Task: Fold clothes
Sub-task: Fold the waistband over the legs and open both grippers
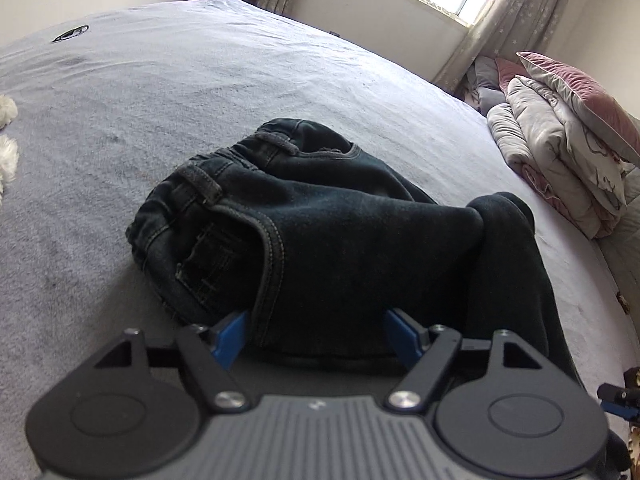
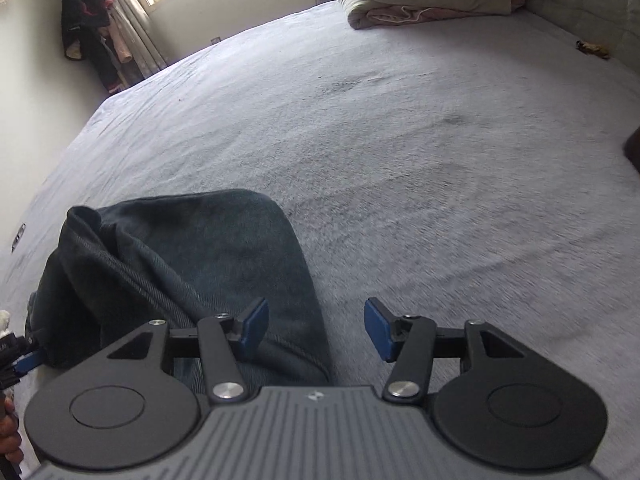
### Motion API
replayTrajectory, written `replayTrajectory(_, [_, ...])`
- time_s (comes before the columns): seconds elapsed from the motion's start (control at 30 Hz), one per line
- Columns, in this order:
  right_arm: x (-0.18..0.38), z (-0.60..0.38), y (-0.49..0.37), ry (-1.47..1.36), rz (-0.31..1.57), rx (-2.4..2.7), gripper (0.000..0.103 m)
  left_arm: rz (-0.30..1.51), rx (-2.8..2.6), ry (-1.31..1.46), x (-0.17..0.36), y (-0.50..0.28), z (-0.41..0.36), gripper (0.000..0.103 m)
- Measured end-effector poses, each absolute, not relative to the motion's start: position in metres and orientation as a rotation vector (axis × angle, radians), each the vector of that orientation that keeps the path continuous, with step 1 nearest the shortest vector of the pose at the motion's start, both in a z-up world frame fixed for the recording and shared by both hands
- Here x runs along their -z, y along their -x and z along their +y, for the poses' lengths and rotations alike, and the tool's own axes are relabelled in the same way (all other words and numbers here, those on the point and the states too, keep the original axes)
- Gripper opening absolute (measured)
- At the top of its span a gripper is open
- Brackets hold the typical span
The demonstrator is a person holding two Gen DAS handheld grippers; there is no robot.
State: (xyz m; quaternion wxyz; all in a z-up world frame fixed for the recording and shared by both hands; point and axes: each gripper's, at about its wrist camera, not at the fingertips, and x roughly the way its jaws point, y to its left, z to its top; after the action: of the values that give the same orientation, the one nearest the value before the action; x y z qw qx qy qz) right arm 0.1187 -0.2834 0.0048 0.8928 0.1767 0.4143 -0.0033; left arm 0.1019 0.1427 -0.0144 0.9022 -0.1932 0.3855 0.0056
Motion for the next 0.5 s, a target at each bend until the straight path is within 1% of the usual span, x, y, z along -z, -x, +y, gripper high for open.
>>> replayTrajectory(0.13, [0.012, -0.284, -0.138, -0.404, 0.876, -0.009, 0.056, 0.798, -0.024, 0.417, 0.018, -0.109, 0.144, 0.076])
replayTrajectory(0.2, [0.025, -0.289, -0.145, -0.502, 0.888, -0.054, 0.056, 0.802, -0.024, 0.417, 0.019, -0.111, 0.143, 0.076])
replayTrajectory(0.27, [0.039, -0.289, -0.153, -0.582, 0.921, -0.082, 0.052, 0.802, -0.023, 0.409, 0.02, -0.112, 0.142, 0.076])
replayTrajectory(0.37, [0.041, -0.284, -0.159, -0.542, 0.905, -0.072, 0.027, 0.805, -0.026, 0.411, 0.022, -0.114, 0.141, 0.076])
replayTrajectory(0.4, [0.04, -0.285, -0.16, -0.561, 0.898, -0.082, 0.015, 0.806, -0.029, 0.416, 0.023, -0.115, 0.141, 0.076])
replayTrajectory(0.43, [0.038, -0.286, -0.16, -0.581, 0.891, -0.093, 0.012, 0.807, -0.032, 0.421, 0.024, -0.116, 0.141, 0.076])
replayTrajectory(0.5, [0.029, -0.284, -0.16, -0.56, 0.859, -0.082, 0.01, 0.808, -0.037, 0.429, 0.025, -0.118, 0.141, 0.076])
